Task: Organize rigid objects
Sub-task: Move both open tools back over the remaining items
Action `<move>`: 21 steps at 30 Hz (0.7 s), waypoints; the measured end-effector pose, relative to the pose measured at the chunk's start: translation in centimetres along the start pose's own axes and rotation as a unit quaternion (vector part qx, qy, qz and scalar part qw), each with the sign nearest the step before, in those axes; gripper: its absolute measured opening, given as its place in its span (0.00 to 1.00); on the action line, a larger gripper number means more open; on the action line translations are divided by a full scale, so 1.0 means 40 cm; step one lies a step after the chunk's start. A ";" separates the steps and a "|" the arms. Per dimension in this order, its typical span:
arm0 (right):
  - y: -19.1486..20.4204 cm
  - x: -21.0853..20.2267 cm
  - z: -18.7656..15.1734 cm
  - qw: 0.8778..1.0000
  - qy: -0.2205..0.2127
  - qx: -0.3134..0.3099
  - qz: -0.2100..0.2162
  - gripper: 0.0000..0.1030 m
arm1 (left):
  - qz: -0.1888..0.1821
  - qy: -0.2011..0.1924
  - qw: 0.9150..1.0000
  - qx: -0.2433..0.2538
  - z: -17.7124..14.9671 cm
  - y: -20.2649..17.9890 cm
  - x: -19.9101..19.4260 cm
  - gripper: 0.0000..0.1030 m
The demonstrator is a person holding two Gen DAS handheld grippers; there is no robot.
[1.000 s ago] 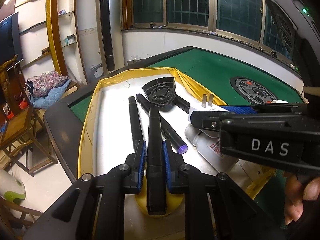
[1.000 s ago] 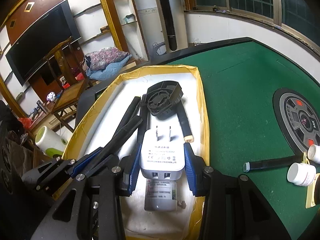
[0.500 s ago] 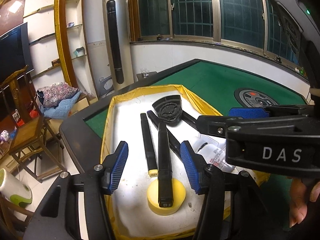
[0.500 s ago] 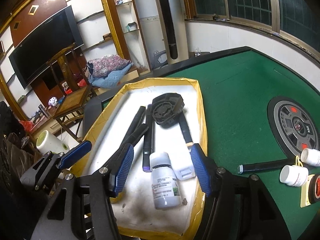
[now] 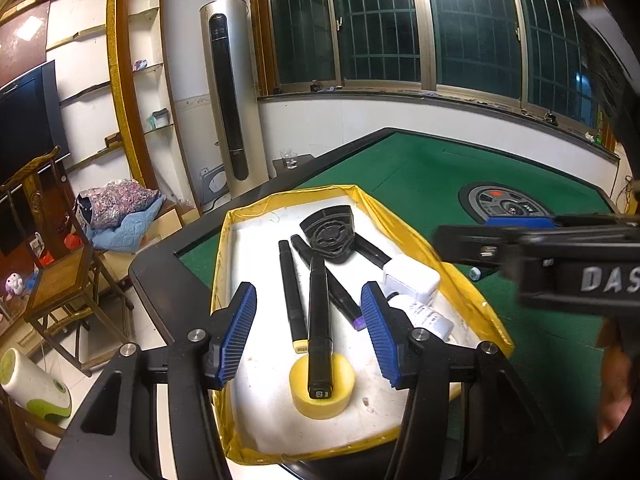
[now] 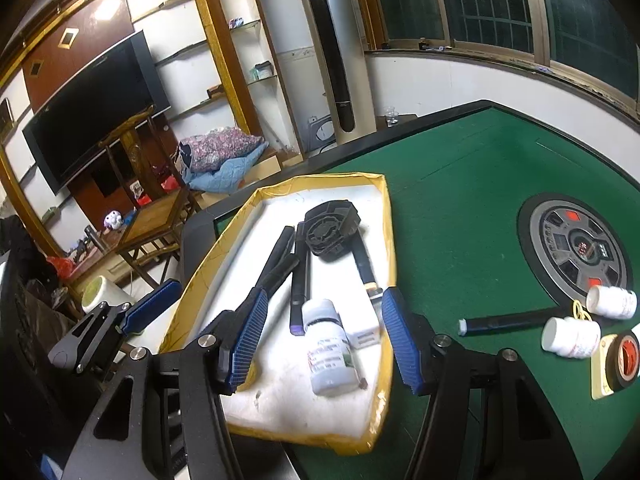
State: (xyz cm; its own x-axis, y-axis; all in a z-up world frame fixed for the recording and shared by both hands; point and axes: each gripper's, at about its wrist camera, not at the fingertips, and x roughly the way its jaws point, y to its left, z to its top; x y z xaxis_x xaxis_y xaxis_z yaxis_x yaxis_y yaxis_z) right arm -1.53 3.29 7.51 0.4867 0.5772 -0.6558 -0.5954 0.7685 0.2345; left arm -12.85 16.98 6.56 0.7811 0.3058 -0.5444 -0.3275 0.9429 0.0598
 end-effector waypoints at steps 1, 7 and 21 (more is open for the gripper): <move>-0.015 -0.013 -0.007 1.000 -0.003 0.007 0.001 0.53 | -0.003 0.000 1.000 0.000 0.002 -0.003 -0.003 0.52; -0.169 -0.103 -0.072 0.997 -0.012 0.076 -0.009 0.53 | -0.021 -0.004 1.000 0.014 0.011 -0.049 -0.022 0.52; -0.473 -0.281 -0.261 0.979 -0.010 0.200 -0.037 0.53 | -0.184 0.082 0.973 0.110 0.091 -0.319 0.060 0.52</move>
State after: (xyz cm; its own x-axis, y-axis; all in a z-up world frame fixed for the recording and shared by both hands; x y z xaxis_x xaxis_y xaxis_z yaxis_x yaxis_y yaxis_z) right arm -2.41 -20.60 2.94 0.5337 0.5187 -0.6679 -0.2629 0.8524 0.4519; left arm -4.87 6.15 7.55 0.7226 -0.0660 -0.6882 0.0942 0.9955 0.0035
